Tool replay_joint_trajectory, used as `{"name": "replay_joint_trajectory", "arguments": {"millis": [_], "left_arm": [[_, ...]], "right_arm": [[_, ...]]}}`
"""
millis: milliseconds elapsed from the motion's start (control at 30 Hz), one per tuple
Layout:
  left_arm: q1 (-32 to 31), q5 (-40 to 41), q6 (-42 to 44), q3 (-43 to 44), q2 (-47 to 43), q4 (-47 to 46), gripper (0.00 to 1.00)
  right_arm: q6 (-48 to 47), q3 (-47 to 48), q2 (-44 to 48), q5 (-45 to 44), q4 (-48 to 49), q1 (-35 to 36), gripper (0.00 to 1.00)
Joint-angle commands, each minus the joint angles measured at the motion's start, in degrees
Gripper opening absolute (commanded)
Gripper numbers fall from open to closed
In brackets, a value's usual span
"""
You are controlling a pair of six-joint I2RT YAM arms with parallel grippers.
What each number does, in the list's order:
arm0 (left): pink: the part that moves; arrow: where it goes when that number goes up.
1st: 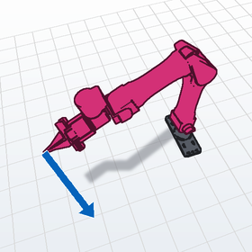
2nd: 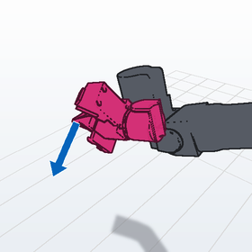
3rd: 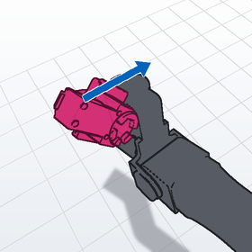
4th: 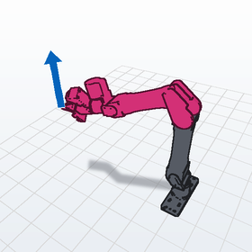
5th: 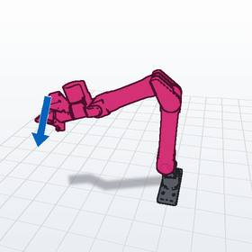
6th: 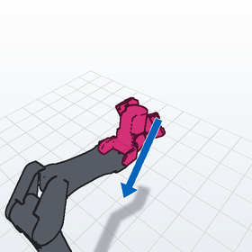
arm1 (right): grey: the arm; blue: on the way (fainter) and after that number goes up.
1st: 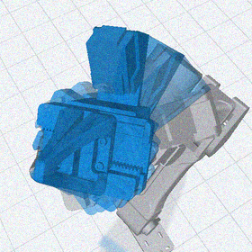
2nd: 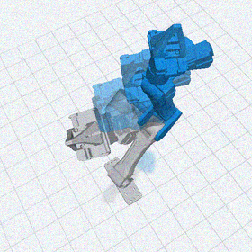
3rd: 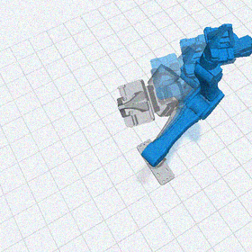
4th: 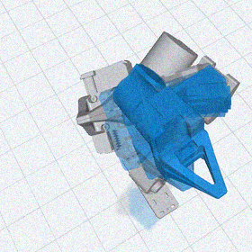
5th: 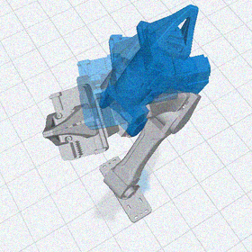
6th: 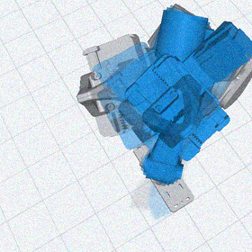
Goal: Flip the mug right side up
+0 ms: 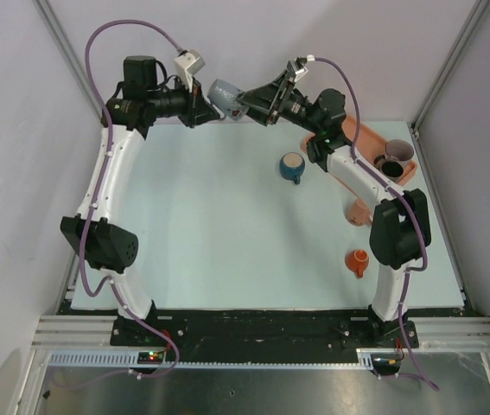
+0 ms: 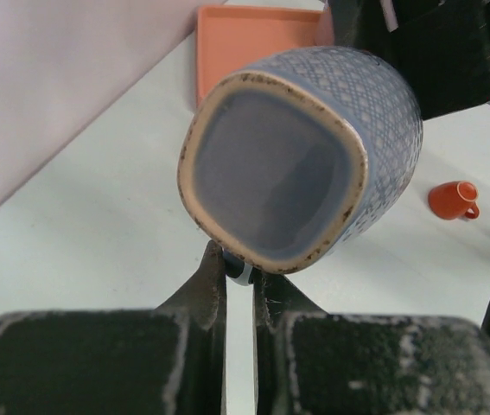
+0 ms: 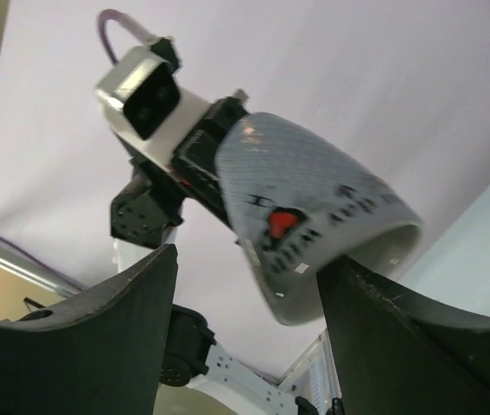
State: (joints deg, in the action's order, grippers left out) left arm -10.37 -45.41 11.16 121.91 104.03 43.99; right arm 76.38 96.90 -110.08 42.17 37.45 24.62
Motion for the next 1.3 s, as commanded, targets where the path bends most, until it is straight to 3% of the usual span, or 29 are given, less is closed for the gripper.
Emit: {"name": "replay_joint_trajectory", "arguments": {"millis": [0, 67, 233, 300, 367, 433, 467, 567, 633, 800, 967, 1067, 1267], "left_arm": [[-0.4, -1.4, 0.0, -0.5, -2.4, -2.2, 0.0], [-0.4, -0.2, 0.7, -0.3, -2.0, -2.2, 0.0], [-1.1, -0.9, 1.6, -0.8, -1.5, -2.2, 0.0], [-2.2, -1.0, 2.1, -0.8, -1.4, -2.3, 0.0], [-2.7, -2.0, 1.8, -0.6, -1.3, -2.3, 0.0], [-2.8, -1.1, 1.6, -0.2, -1.1, -2.3, 0.02], [-2.6, 0.7, 1.6, -0.1, -1.1, -2.3, 0.12], [-1.1, 5.3, 1.9, -1.0, -1.0, -2.2, 0.79], [-0.3, 8.0, 2.1, -1.5, -1.1, -2.3, 0.95], [2.1, 15.8, 2.7, -2.2, -1.2, -2.3, 0.99], [3.1, 23.8, 5.8, -6.3, -3.0, -2.2, 1.0], [3.2, 24.1, 6.8, -10.5, -4.8, -2.2, 1.0], [3.2, 24.6, 8.2, -17.1, -6.5, -2.2, 1.0]], "right_arm": [[2.4, 1.9, 0.3, 2.5, 5.8, 0.6, 0.69], [0.9, 1.3, 1.1, 2.5, 3.3, 0.6, 0.68], [2.9, 4.8, -0.7, 3.7, 5.0, 1.8, 0.53], [2.8, 8.4, -2.1, 4.6, 3.9, 2.7, 0.35], [1.9, 10.4, -2.6, 4.8, 2.0, 3.0, 0.12], [0.4, 9.4, -1.7, 4.6, 0.1, 2.5, 0.03], [-0.8, 8.4, -0.9, 4.2, -1.8, 1.8, 0.01], [-12.7, 5.7, 3.2, 1.2, -14.8, -0.6, 0.0], [-26.2, 8.0, 5.5, -4.4, -31.5, -2.0, 0.0], [-53.9, 20.9, 2.9, -22.0, -71.4, -5.4, 0.0], [-67.7, 38.9, -9.7, -41.4, -99.2, -10.0, 0.0], [-71.6, 43.6, -16.4, -47.4, -106.2, -12.4, 0.0], [-76.0, 40.5, -20.1, -52.0, -104.0, -15.5, 0.0]]}}
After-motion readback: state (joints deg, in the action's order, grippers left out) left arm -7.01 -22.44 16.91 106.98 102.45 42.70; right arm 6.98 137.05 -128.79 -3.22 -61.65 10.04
